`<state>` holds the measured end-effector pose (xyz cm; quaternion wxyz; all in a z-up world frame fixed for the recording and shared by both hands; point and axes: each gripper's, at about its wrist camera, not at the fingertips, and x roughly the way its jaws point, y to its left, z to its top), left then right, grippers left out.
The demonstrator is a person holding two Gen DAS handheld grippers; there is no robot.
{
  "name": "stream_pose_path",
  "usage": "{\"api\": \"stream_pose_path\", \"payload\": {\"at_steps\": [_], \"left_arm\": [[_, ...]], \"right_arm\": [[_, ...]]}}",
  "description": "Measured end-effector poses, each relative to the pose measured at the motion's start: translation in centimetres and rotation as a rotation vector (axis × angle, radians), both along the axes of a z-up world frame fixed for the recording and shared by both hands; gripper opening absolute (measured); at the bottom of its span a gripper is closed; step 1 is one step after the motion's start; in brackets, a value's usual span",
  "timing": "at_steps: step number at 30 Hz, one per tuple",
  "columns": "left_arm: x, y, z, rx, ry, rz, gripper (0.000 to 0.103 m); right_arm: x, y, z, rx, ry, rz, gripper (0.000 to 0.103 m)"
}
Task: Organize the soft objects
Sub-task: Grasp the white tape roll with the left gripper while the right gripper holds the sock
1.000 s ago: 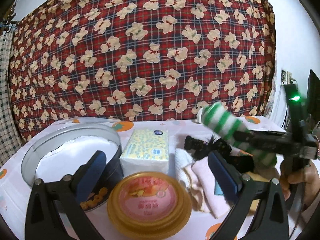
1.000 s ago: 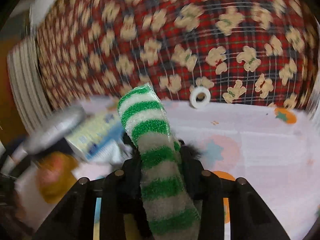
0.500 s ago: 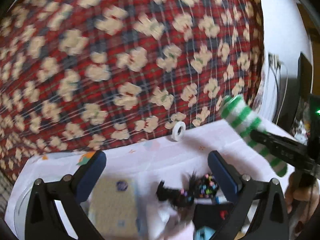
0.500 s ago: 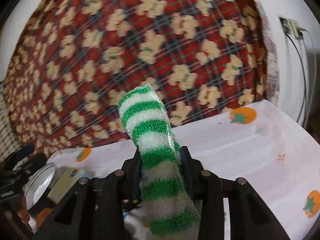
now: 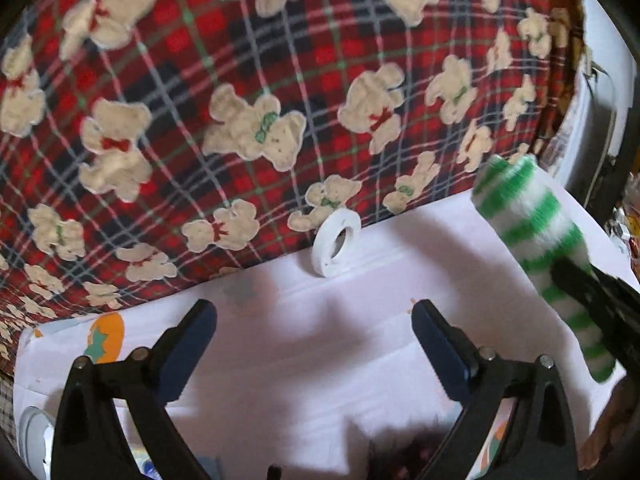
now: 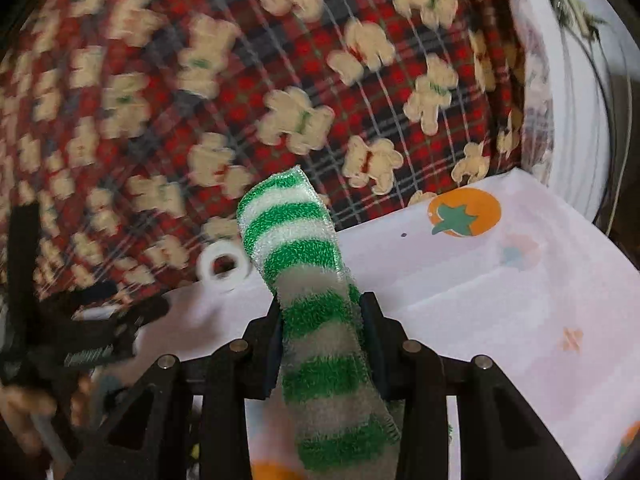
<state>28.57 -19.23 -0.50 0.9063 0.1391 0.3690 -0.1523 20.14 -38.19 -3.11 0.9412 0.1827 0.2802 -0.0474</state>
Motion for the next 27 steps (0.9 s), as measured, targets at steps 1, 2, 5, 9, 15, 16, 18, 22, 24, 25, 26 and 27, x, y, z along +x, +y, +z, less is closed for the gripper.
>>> {"api": "stream_pose_path", "payload": {"at_steps": [1, 2, 5, 9, 15, 16, 18, 22, 24, 25, 26, 27], "left_arm": [[0.7, -0.5, -0.2, 0.006, 0.005, 0.004, 0.099], [1.2, -0.7, -0.3, 0.016, 0.002, 0.006, 0.099], [2.8, -1.7, -0.6, 0.056, -0.010, 0.002, 0.097], [5.0, -3.0, -1.3, 0.095, -0.003, -0.017, 0.081], [8.1, -4.6, -3.9, 0.090, 0.098, -0.051, 0.034], [8.5, -4.6, -4.4, 0.064, 0.143, -0.062, 0.025], [8.7, -4.3, -4.8, 0.035, 0.181, -0.059, 0.015], [7.5, -3.2, -3.2, -0.039, 0.131, -0.059, 0.008], [6.6, -2.8, -2.1, -0.061, 0.111, -0.057, 0.008], [5.9, -2.6, -1.2, -0.070, 0.089, -0.060, 0.008], [5.0, -2.4, -0.2, -0.078, 0.063, -0.063, 0.008], [4.3, -2.1, 0.6, -0.087, 0.045, -0.067, 0.008]], "right_arm": [[1.0, -0.5, -0.2, 0.004, 0.005, -0.012, 0.039], [1.9, -0.9, -0.5, 0.004, 0.010, -0.018, 0.039], [3.9, -1.4, -1.2, 0.013, 0.016, -0.005, 0.039], [4.7, -1.8, -2.1, 0.037, 0.046, 0.012, 0.039], [4.8, -3.1, -2.6, 0.107, 0.063, -0.016, 0.039], [4.8, -3.0, -2.6, 0.103, 0.062, -0.016, 0.039], [4.7, -2.6, -2.3, 0.082, 0.050, -0.007, 0.037], [4.3, -1.6, -1.7, 0.034, 0.018, 0.014, 0.035], [3.7, -1.5, -1.3, 0.020, -0.010, 0.008, 0.035], [3.4, -1.6, -1.2, 0.017, -0.022, 0.006, 0.035], [3.1, -1.6, -1.1, 0.016, -0.033, 0.006, 0.034], [2.6, -1.7, -0.9, 0.010, -0.046, 0.007, 0.034]]}}
